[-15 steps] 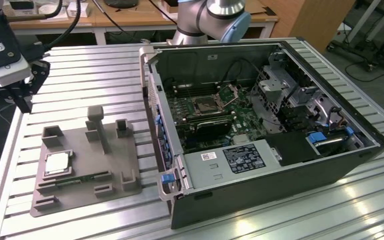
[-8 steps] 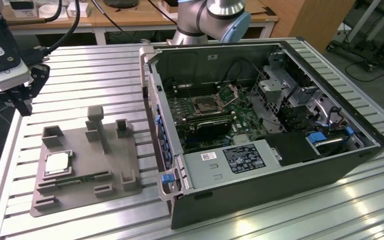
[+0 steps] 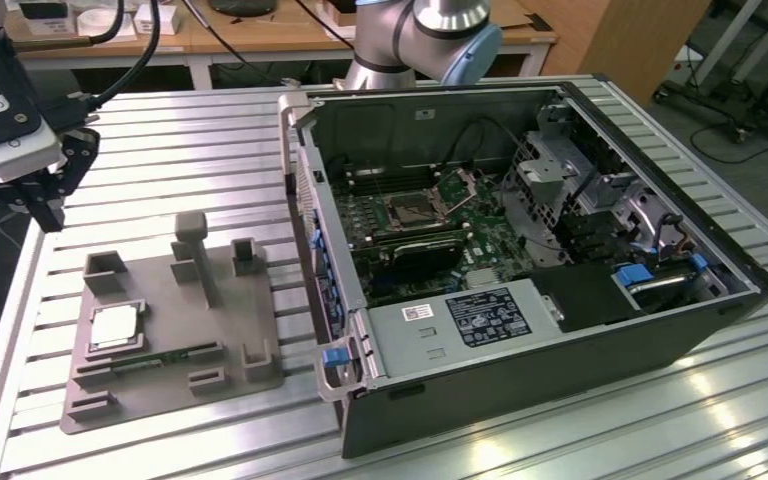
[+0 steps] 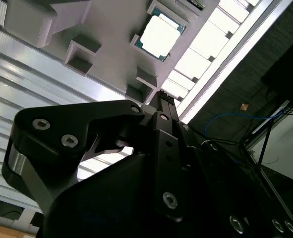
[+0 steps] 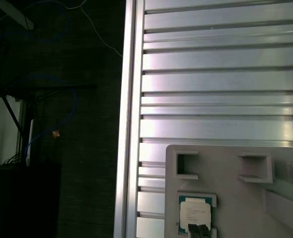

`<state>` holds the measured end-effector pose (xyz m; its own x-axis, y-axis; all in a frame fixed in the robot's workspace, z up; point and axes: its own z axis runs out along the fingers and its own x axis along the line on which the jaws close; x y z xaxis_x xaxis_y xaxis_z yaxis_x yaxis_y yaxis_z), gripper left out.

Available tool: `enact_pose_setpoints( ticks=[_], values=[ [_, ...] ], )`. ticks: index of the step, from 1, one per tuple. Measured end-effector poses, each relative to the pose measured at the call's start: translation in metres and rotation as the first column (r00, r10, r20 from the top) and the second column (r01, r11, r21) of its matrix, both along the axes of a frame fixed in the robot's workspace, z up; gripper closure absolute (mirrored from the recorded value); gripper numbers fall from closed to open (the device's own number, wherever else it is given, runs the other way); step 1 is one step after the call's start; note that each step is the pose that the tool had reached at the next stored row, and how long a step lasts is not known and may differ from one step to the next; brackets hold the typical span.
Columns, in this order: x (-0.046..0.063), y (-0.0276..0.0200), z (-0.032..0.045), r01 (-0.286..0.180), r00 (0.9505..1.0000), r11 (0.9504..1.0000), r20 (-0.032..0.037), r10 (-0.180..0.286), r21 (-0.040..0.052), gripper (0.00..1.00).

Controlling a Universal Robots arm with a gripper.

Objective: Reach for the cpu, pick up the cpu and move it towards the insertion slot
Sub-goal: 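Pick up the cpu and move it towards the insertion slot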

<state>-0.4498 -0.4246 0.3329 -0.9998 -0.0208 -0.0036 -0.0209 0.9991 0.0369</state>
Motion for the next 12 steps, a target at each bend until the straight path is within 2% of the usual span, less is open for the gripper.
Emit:
enact_pose_setpoints(
  ticks=[12],
  values=[
    [0.0,-0.0001,-0.0013,0.0,1.0,1.0,0.0002,0.0,0.0001,0.89]
  ],
)
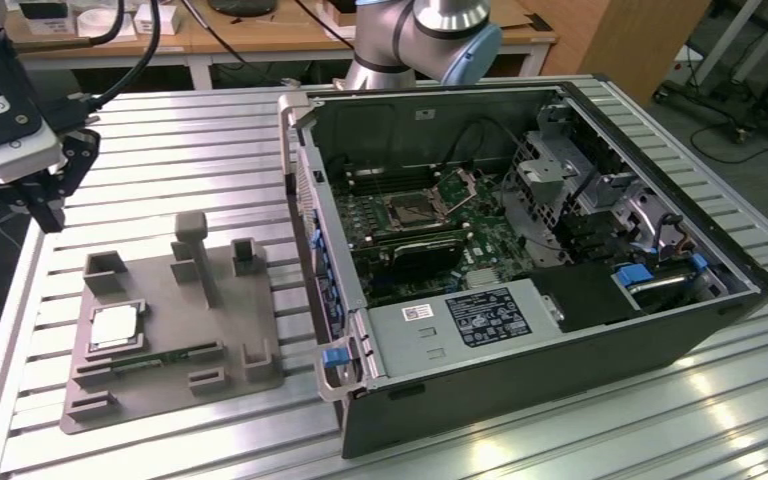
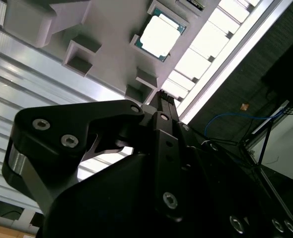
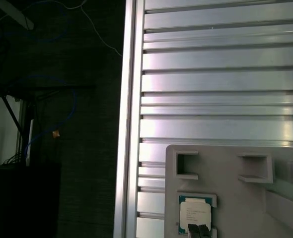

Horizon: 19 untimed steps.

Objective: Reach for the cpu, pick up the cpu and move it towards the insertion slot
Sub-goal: 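Pick up the cpu and move it towards the insertion slot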

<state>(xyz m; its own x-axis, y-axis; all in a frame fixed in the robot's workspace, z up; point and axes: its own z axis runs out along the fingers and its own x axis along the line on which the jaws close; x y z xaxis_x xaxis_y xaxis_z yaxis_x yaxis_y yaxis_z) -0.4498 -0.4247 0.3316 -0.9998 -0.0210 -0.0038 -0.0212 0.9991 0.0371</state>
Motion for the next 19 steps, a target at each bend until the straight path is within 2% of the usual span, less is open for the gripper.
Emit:
enact_pose_setpoints(
  ticks=[5,11,15,16,17,19],
  values=[
    [0.0,-0.0034,-0.0039,0.0,1.0,1.0,-0.0002,0.0,-0.0001,0.89],
    [-0.001,-0.0132,-0.0137,0.0,1.0,1.0,0.0013,0.0,0.0,0.89],
    [0.001,-0.0152,-0.0208,0.001,1.0,1.0,0.0018,-0.001,-0.0002,0.89],
    [0.001,-0.0156,-0.0226,0.003,1.0,1.0,0.0032,-0.003,-0.0001,0.83],
    [0.001,-0.0159,-0.0239,0.003,1.0,1.0,0.0055,-0.003,-0.0008,0.83],
    [0.001,-0.0165,-0.0266,0.004,1.0,1.0,0.0079,-0.004,-0.0038,0.71]
  ],
)
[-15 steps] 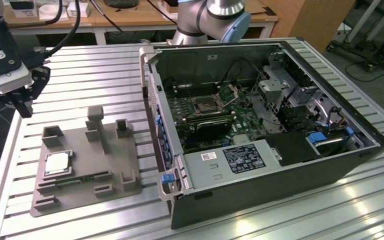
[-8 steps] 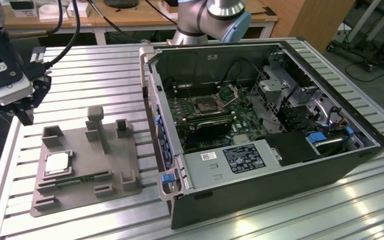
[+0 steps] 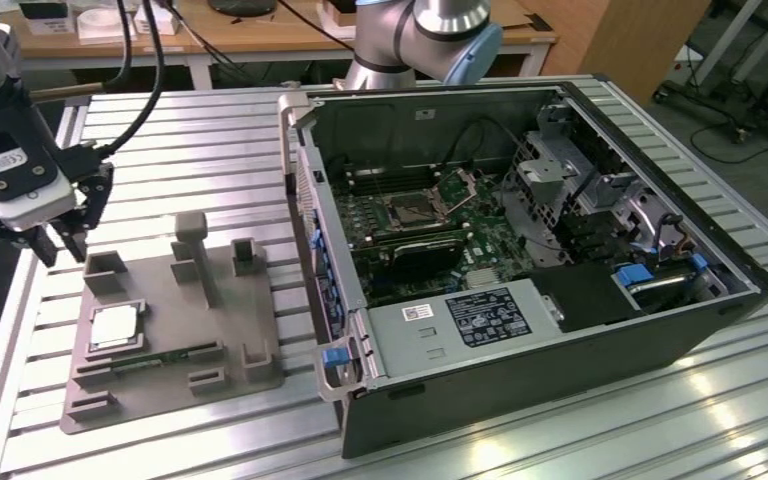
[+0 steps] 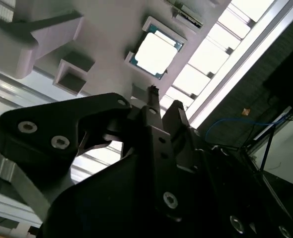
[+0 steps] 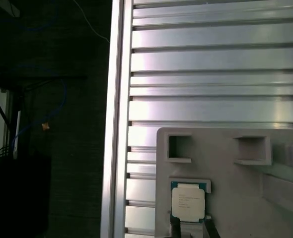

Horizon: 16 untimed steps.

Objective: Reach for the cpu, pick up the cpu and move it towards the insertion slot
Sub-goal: 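Pick up the cpu and move it towards the insertion slot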

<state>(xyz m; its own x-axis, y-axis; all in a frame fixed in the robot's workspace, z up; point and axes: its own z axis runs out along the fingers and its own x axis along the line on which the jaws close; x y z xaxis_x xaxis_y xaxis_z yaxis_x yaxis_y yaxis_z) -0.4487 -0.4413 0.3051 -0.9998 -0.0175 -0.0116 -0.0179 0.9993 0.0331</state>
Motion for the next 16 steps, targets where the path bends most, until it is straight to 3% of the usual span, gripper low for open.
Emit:
enact_pose_setpoints(
  ticks=[4,6,9,12,14,15,16],
  values=[
    [0.0,-0.0001,-0.0074,0.0,1.0,1.0,0.0005,0.0,-0.0002,0.59],
    [0.0,-0.0001,-0.0109,0.0,1.0,1.0,0.0004,0.0,-0.0002,0.47],
    [0.0,-0.0001,-0.0163,0.0,1.0,1.0,0.0003,0.0,-0.0003,0.42],
    [0.0,-0.0001,-0.0218,0.001,1.0,1.0,0.0005,-0.001,-0.0002,0.24],
    [0.0,-0.0001,-0.0254,0.001,1.0,1.0,0.0004,-0.001,-0.0002,0.24],
    [0.0,-0.0001,-0.0273,0.002,1.0,1.0,0.0004,-0.002,-0.0002,0.18],
    [0.0,-0.0001,-0.0291,0.002,1.0,1.0,0.0005,-0.002,-0.0002,0.18]
  ],
)
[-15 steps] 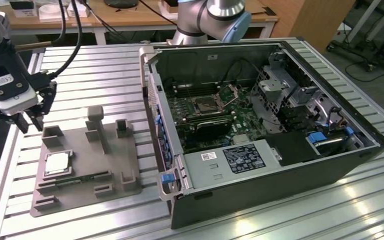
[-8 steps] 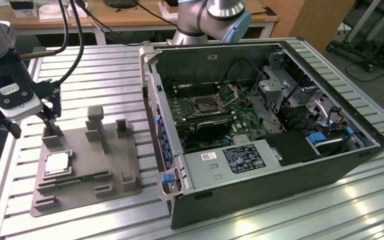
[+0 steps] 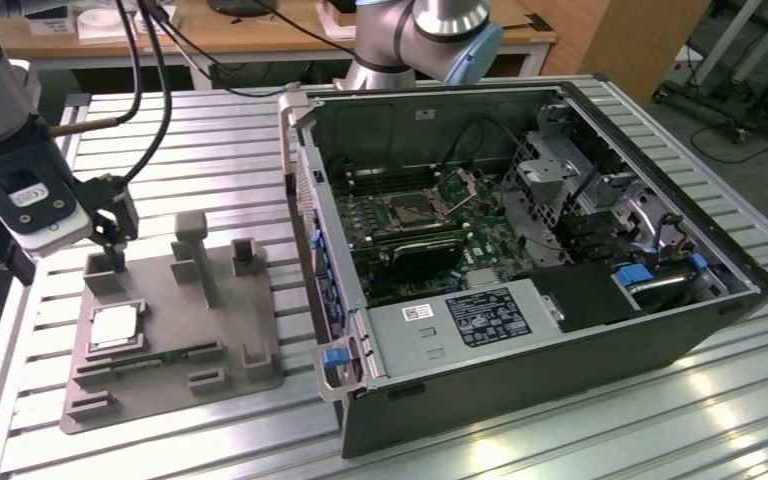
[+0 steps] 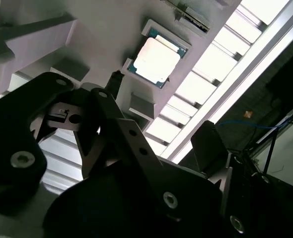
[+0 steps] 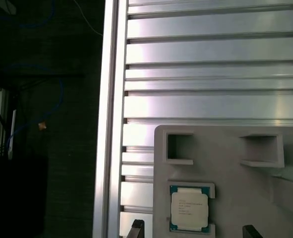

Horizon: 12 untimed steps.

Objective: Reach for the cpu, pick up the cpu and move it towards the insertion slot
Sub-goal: 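Pick up the cpu and move it towards the insertion slot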

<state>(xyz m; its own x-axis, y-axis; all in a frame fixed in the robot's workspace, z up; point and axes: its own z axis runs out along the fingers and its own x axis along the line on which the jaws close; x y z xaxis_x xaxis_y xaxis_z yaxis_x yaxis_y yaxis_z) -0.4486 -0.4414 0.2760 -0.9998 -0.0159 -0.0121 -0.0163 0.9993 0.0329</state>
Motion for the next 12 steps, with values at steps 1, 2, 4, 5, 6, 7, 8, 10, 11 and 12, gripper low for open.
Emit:
enact_pose_setpoints(
  ticks=[1,2,4,5,6,7,8,10,11,12],
  values=[
    [0.0,0.0,-0.0018,0.0,1.0,1.0,0.0,0.0,0.0,0.18],
    [0.0,0.0,-0.0037,0.0,1.0,1.0,0.0,0.0,0.0,0.18],
    [0.0,0.0,-0.0073,0.0,1.0,1.0,0.0,0.0,0.0,0.18],
    [0.0,0.0,-0.0091,0.0,1.0,1.0,0.0,0.0,0.0,0.18],
    [0.0,0.0,-0.0109,0.001,1.0,1.0,-0.0001,-0.001,0.0,0.18],
    [0.0,0.0,-0.0127,0.004,1.0,1.0,-0.0001,-0.004,-0.0001,0.18],
    [0.0,-0.0002,-0.0145,0.008,1.0,1.0,-0.0001,-0.008,-0.0001,0.18],
    [0.0,-0.0015,-0.0182,0.016,0.9999,0.9999,0.0001,-0.016,-0.0001,0.18],
    [0.0,-0.0022,-0.02,0.019,0.9998,0.9998,0.0001,-0.019,-0.0001,0.18],
    [0.0,-0.0031,-0.0217,0.02,0.9998,0.9998,0.0,-0.02,-0.0002,0.18]
  ],
)
